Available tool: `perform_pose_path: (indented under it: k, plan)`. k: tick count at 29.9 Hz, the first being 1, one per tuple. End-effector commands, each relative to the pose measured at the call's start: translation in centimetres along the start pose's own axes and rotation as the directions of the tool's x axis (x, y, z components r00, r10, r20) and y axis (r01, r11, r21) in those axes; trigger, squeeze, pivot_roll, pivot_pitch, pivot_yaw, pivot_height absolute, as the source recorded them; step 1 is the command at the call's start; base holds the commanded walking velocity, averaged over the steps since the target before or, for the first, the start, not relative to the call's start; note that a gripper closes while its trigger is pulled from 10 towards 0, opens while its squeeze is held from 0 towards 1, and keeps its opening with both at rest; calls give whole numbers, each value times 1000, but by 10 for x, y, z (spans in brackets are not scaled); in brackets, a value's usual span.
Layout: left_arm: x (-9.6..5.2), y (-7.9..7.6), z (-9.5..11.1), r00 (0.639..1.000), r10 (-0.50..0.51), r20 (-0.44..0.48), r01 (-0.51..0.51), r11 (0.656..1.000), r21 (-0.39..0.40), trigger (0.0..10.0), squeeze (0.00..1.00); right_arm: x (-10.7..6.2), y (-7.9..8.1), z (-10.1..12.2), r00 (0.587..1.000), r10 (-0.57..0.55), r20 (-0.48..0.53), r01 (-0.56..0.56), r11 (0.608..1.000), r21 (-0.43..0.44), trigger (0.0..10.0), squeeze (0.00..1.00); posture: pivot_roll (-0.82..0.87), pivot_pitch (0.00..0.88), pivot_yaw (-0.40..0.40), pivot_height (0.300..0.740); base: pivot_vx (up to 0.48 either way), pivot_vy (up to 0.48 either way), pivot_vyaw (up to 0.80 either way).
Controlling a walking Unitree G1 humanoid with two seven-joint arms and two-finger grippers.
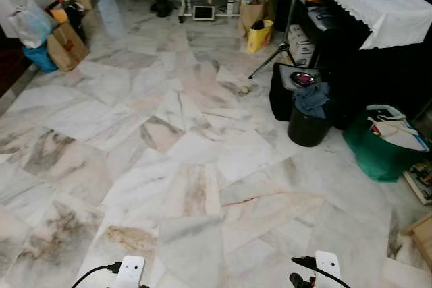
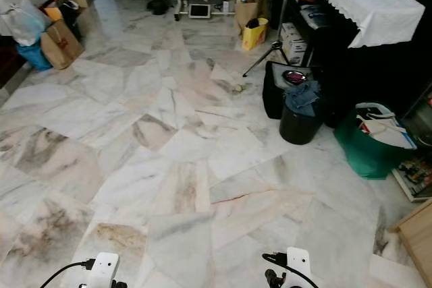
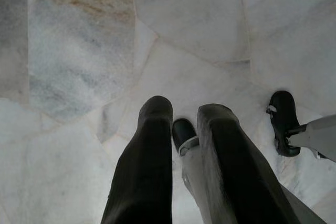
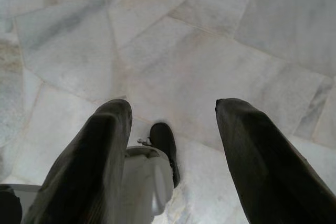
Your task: Hang keys on a hook
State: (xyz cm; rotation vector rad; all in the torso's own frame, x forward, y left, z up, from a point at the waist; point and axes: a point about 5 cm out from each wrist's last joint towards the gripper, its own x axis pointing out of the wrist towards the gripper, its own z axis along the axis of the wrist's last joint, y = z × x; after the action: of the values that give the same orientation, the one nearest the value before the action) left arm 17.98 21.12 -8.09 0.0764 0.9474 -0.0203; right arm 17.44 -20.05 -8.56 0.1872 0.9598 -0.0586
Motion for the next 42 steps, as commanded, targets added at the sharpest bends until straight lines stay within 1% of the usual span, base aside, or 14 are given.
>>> perform_pose_path:
  k: [1,4,7,10,14,16,20,24,28,32,33,35,38,42]
  plan:
    - [-1,1,-4,1000,0,-22,0,1000,-12,10000,0,-1,-4,-4,1000,-6,-17,6,1000,1,10000,0,-26,0,-7,730,0,0,-800]
    - [-1,2,-4,1000,9,-23,-9,1000,3,10000,0,-2,-6,-4,1000,-8,-17,8,1000,1,10000,0,-27,0,-4,730,0,0,-800]
    - [-1,5,-4,999,29,-28,-28,998,59,10000,0,-2,-7,-4,1000,-9,-19,9,1000,0,10000,0,-31,0,2,730,0,0,-800]
    - [-1,8,-3,999,42,-20,-40,996,82,10000,0,-2,-6,-5,1000,-9,-20,9,1000,0,10000,0,-31,0,3,730,0,-431,-800]
    - [-2,9,-5,999,40,-35,-37,997,61,10000,0,-1,1,-8,1000,-6,-30,6,1000,0,10000,0,-30,0,8,730,0,-424,-800]
    - [-2,9,-5,998,42,-38,-39,997,63,10000,0,0,5,-9,999,-5,-34,5,1000,1,10000,0,-30,0,10,730,0,0,-800]
    - [-2,11,-5,998,49,-37,-46,996,82,10000,0,2,20,-13,999,7,-42,-7,1000,4,10000,0,-33,0,18,730,0,0,-800]
    - [-2,12,-5,998,46,-41,-42,995,92,10000,0,4,28,-14,999,13,-45,-13,1000,8,10000,0,-31,0,23,730,0,0,-800]
    - [-3,13,-5,998,45,-42,-40,994,105,10000,0,4,31,-14,999,14,-44,-13,1000,13,10000,0,-35,0,29,730,0,0,-800]
    - [-3,13,-5,998,43,-41,-39,993,110,10000,0,4,30,-13,999,12,-41,-11,1000,17,10000,0,-35,0,32,730,0,0,-800]
    - [-3,14,-5,998,42,-40,-37,993,111,10000,0,3,22,-11,999,4,-36,-4,1000,21,10000,0,-33,0,33,730,0,0,-800]
    - [-3,14,-4,998,41,-39,-37,993,112,10000,0,3,20,-11,999,2,-35,-1,1000,22,10000,0,-33,0,33,730,0,0,-800]
    - [-3,14,-4,999,40,-37,-35,993,114,10000,0,0,7,-10,999,-12,-31,13,1000,29,10000,0,-34,0,35,730,0,0,-800]
    - [-3,14,-4,999,38,-37,-34,993,117,10000,0,-1,1,-10,999,-19,-30,20,999,32,10000,0,-35,0,36,730,0,0,-800]
